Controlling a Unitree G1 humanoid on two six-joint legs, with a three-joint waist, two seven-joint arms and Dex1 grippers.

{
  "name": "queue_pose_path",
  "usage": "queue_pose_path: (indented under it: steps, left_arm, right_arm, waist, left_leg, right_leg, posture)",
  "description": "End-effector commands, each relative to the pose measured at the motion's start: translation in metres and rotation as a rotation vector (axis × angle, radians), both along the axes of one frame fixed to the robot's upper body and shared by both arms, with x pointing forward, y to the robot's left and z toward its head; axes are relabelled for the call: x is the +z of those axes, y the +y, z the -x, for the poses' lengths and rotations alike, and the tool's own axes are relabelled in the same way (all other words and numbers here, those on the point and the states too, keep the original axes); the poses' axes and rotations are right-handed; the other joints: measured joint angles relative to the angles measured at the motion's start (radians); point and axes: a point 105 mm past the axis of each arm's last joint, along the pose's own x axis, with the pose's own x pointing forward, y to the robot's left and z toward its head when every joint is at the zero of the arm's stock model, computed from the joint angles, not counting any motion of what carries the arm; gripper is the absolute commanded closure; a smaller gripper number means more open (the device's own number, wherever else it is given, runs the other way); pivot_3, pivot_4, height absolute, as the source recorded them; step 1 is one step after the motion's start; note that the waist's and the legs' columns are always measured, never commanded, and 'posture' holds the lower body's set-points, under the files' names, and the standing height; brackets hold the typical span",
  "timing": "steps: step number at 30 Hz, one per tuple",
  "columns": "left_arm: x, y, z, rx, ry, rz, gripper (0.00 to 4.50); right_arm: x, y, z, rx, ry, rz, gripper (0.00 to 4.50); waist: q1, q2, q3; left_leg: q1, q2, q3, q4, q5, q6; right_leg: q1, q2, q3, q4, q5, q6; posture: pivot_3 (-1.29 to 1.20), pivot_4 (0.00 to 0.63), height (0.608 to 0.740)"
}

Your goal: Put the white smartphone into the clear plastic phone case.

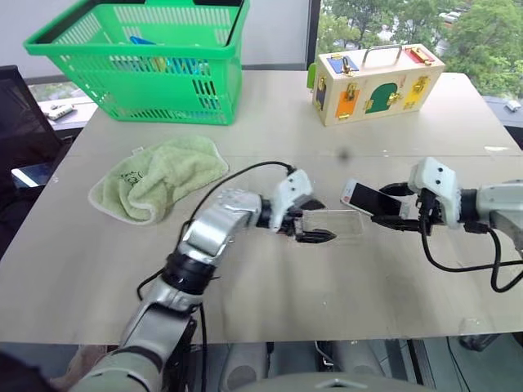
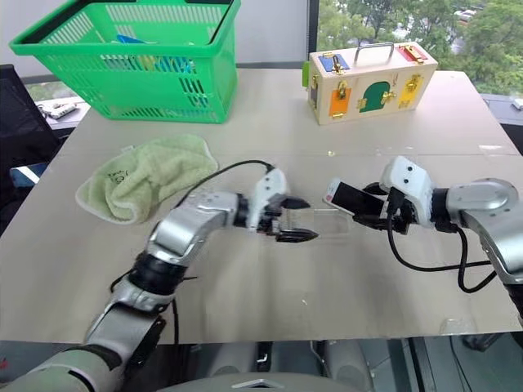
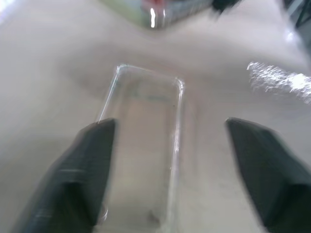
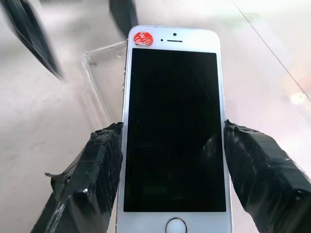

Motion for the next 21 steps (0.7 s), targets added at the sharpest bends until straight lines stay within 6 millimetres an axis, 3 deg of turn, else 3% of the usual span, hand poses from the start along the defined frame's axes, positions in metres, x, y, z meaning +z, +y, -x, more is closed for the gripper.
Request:
queue_pose_path:
  steps: [1, 7, 13, 21]
  left_arm:
    - [0.017, 0.021, 0.010, 0.012, -0.078, 0.102, 0.00]
    - [0.004, 0.065, 0.027, 0.063, -0.105, 0.145, 0.00]
    - [0.000, 0.084, 0.045, 0.038, -0.063, 0.163, 0.00]
    - [-0.004, 0.092, 0.048, 0.060, -0.061, 0.155, 0.00]
  right_arm:
    - [-0.001, 0.013, -0.005, 0.089, -0.026, 0.044, 1.70]
    - [-0.022, 0.034, -0.015, 0.204, -0.001, 0.154, 1.70]
    - [-0.031, 0.042, -0.024, 0.262, -0.004, 0.242, 1.70]
    - [-0.043, 0.043, -0.027, 0.327, 0.002, 0.336, 1.70]
  waist:
    - [0.004, 0.001, 0.000]
    - [0.002, 0.002, 0.002]
    - [0.014, 0.003, 0.002]
    - [0.012, 0.003, 0.003]
  left_leg:
    - [0.000, 0.000, -0.001, 0.000, 0.000, 0.000]
    - [0.000, 0.000, 0.000, 0.000, 0.000, 0.000]
    - [-0.001, -0.001, 0.000, 0.000, 0.000, 0.000]
    - [0.000, -0.001, 0.001, 0.000, 0.000, 0.000]
  right_leg:
    - [0.000, 0.000, -0.001, 0.000, 0.000, 0.000]
    - [0.000, -0.001, -0.001, 0.000, 0.000, 0.000]
    - [0.000, -0.002, -0.002, 0.000, 0.000, 0.000]
    - [0.000, -0.002, -0.001, 0.000, 0.000, 0.000]
  posture:
    - [0.00, 0.150, 0.740]
    - [0.00, 0.150, 0.740]
    - [0.00, 0.150, 0.740]
    - [0.00, 0.150, 0.740]
